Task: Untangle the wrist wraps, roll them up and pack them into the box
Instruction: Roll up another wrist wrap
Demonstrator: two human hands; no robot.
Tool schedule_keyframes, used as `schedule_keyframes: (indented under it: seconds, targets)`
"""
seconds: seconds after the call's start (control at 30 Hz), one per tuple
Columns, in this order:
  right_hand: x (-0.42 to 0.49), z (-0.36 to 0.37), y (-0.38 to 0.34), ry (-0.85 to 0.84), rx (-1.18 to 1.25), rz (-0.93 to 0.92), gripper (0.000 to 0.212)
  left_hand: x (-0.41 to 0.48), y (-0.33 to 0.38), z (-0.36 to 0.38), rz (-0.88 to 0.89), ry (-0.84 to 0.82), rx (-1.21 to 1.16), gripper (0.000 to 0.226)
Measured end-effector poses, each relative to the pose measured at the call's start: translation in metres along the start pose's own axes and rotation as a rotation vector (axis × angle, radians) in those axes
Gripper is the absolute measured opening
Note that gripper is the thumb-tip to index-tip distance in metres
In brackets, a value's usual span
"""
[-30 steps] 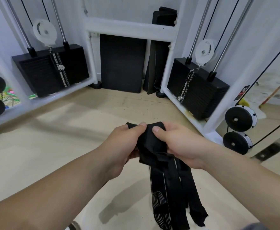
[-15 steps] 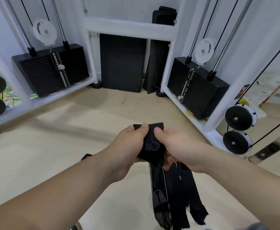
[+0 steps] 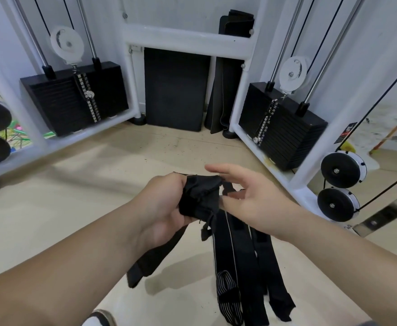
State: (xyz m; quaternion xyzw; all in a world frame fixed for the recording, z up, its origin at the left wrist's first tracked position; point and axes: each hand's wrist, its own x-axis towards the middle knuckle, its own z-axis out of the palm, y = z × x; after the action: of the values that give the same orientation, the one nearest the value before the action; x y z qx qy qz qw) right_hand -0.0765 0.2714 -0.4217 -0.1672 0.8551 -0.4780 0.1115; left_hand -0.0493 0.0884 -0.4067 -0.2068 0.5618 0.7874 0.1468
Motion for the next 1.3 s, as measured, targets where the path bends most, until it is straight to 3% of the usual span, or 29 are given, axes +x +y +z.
schedule_keyframes:
  seconds: [0.17,0.27,0.37,0.43,0.57,0.67,0.87,1.3]
  targets:
    - [0.002,0.002,-0.005,0.084,0.026,-0.086,0.034,0.002,-0.005,0.002,-0.092,-0.128,0.063,0.035]
    - [0.004,-0.005,-0.003,0.153,0.022,0.045,0.036,0.006,-0.006,-0.002,-0.051,-0.083,0.273,0.052]
    - [0.004,-0.006,-0.002,0.17,0.086,0.189,0.038,0.009,-0.009,-0.005,0.202,0.06,0.571,0.025]
    - [0.002,-0.003,-0.004,0.119,0.106,0.242,0.039,0.01,-0.011,-0.006,0.307,0.043,0.647,0.01]
    - [-0.011,-0.002,0.006,-0.002,0.109,0.261,0.032,0.007,-0.016,-0.001,0.281,-0.174,0.642,0.015]
    - [-0.004,-0.003,0.002,-0.045,0.033,0.337,0.03,0.003,-0.023,0.006,0.28,-0.212,0.66,0.015]
    - [-0.007,0.009,-0.007,-0.023,0.108,0.238,0.028,0.004,-0.026,0.008,0.295,-0.137,0.657,0.019]
    - [0.005,-0.005,0.0,-0.053,0.484,0.397,0.027,0.008,-0.011,0.004,0.287,-0.046,0.478,0.028]
